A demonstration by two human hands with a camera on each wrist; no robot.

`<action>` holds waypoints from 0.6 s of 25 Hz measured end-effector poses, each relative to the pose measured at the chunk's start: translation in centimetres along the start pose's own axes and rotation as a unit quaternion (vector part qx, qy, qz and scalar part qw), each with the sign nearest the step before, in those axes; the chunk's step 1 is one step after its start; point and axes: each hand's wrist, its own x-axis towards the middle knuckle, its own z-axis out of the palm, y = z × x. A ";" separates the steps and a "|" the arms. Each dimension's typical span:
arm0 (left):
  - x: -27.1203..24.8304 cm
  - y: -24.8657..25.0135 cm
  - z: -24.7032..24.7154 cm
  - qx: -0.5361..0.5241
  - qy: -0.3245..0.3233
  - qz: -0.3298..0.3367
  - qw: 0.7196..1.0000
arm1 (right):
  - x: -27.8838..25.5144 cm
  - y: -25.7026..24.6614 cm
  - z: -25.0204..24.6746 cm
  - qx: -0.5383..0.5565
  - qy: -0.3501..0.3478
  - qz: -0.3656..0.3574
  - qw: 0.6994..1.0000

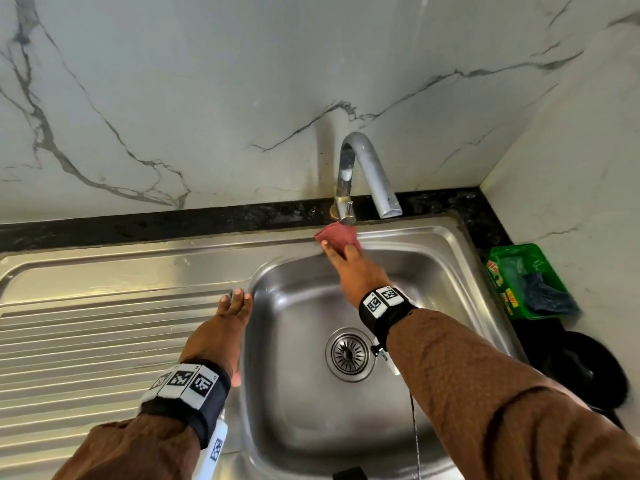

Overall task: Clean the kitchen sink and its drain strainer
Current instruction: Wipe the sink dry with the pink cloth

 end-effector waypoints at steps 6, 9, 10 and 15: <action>-0.1 0.3 0.2 0.007 0.005 -0.012 1.000 | -1.8 8.0 0.3 0.020 0.062 0.137 0.988; -0.3 0.6 0.2 0.019 0.011 -0.018 1.000 | -1.9 10.5 -0.3 0.051 0.065 0.172 0.982; -0.3 0.6 0.1 0.023 0.010 -0.017 1.000 | -2.0 10.7 -0.4 0.077 0.075 0.180 0.978; -0.3 0.8 -0.1 0.044 0.001 -0.023 0.999 | -2.7 11.3 -1.7 0.083 0.087 0.238 0.964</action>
